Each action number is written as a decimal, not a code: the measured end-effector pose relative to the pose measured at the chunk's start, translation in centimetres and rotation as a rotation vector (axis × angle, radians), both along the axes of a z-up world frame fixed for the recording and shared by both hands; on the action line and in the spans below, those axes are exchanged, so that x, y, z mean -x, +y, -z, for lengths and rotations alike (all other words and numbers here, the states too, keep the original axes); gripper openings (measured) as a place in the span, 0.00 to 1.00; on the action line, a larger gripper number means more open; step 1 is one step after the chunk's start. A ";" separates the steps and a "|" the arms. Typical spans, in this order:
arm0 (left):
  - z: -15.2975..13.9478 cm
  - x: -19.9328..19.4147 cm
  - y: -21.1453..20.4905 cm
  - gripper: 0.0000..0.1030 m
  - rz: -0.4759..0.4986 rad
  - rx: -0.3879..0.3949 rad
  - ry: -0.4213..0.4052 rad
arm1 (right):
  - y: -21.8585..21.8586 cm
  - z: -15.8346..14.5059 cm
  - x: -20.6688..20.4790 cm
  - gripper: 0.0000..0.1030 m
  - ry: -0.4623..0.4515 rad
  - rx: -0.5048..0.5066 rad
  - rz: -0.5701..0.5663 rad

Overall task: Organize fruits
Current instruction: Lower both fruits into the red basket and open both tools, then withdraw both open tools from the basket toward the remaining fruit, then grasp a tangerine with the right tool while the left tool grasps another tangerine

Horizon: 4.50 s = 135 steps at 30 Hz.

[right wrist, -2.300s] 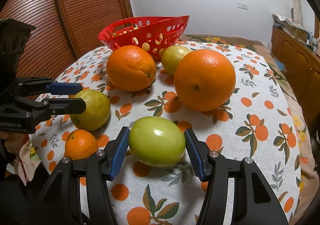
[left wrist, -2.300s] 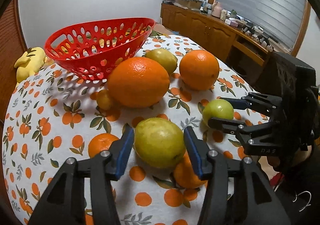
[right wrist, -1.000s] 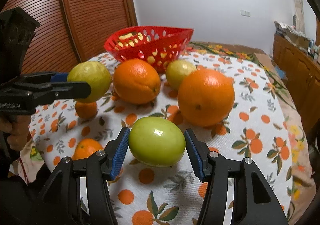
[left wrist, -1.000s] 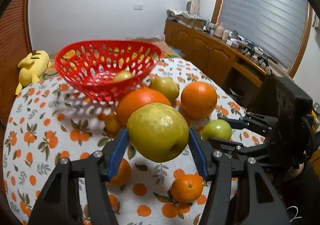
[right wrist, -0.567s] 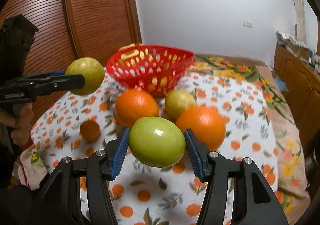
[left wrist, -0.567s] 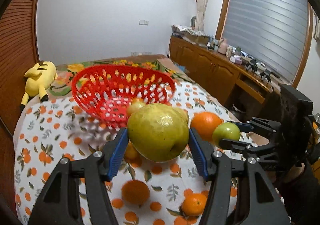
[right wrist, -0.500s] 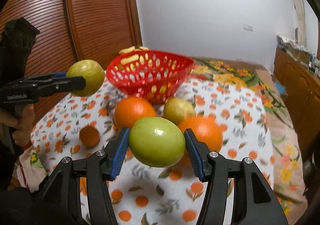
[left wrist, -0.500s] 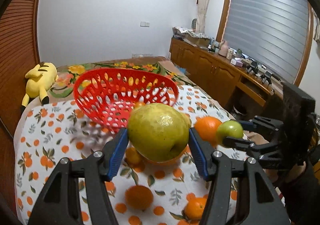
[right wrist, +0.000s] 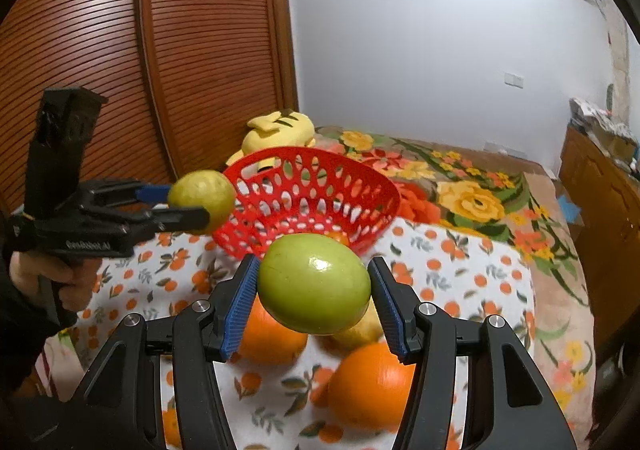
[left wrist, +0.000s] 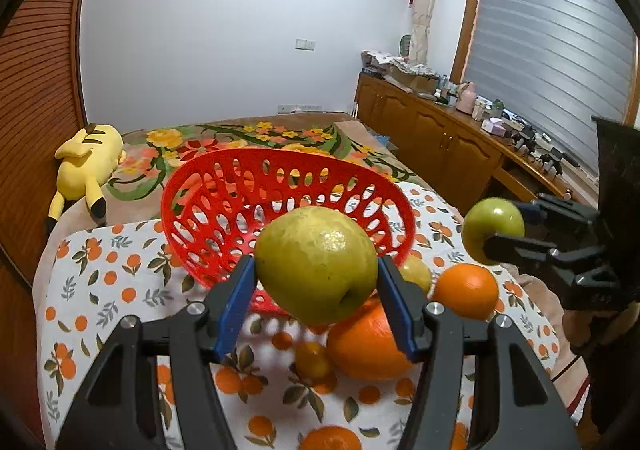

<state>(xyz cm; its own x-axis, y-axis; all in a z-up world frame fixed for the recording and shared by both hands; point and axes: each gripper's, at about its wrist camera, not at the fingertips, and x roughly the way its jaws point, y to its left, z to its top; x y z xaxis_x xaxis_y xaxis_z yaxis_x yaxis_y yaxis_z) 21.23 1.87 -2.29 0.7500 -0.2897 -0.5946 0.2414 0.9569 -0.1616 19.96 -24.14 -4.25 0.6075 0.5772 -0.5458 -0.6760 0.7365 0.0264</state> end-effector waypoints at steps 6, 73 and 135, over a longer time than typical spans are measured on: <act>1.1 -2.5 0.3 0.58 -0.006 -0.006 0.031 | 2.1 -0.2 -2.6 0.55 0.003 0.042 -0.032; 0.8 -1.5 0.4 0.60 -0.028 -0.052 0.022 | 2.5 0.1 -1.5 0.56 0.056 0.022 -0.014; 9.7 11.3 -0.8 0.61 -0.062 -0.025 0.099 | 2.3 12.9 13.6 0.59 0.241 -0.021 0.045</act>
<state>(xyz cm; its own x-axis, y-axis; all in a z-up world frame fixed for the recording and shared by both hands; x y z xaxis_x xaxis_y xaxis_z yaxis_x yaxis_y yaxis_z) 9.93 1.11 -12.01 0.7032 -0.2284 -0.6733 0.1656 0.9736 -0.1572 6.37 -21.87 -17.17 0.4870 0.5650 -0.6660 -0.6147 0.7635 0.1982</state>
